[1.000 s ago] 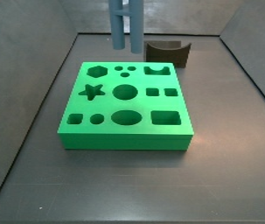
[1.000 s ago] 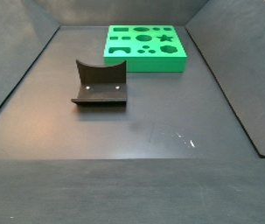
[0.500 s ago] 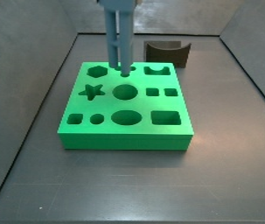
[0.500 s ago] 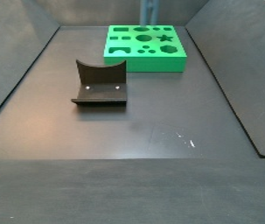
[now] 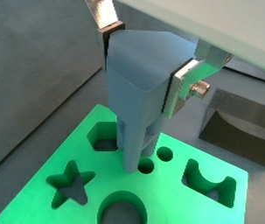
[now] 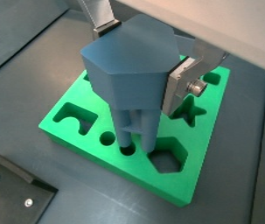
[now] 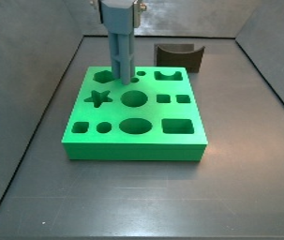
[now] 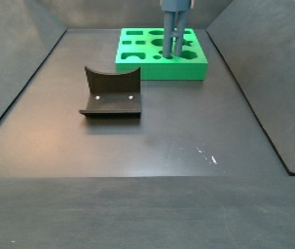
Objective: Insert the 3 prong object.
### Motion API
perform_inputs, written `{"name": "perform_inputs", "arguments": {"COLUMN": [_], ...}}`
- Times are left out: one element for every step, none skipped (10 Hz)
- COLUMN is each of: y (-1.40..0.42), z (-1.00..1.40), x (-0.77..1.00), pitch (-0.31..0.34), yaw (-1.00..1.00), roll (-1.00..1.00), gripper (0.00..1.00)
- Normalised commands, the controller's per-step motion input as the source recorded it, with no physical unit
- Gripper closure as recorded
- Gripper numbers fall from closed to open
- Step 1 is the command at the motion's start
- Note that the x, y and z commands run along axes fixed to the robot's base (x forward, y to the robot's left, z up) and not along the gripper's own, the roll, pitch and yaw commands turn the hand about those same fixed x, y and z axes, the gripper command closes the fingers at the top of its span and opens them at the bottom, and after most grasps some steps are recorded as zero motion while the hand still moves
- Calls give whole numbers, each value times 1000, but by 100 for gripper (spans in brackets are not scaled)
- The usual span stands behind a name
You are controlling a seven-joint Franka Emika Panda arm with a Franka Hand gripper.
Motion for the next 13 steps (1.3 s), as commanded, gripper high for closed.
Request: {"name": "perform_inputs", "arguments": {"y": [100, 0, 0, 0, 189, 171, 146, 49, -9, -17, 0, 31, 0], "z": [-329, -403, -403, -480, -509, -463, -497, -440, -683, -600, -443, -229, 0], "x": [511, 749, 606, 466, 174, 66, 37, -31, -69, -29, 0, 0, 0], "pitch": [70, 93, 59, 13, 0, 0, 24, 0, -79, -74, -24, -79, 0], "yaw": [-269, -269, -351, -643, -834, -757, -291, -83, -69, -31, 0, -6, 0], "roll": [50, 13, 0, -20, 0, 63, 136, 106, -179, -251, -337, -186, 0], "gripper": [100, 100, 100, 100, 100, 100, 100, 100, 100, 100, 100, 100, 100]}}
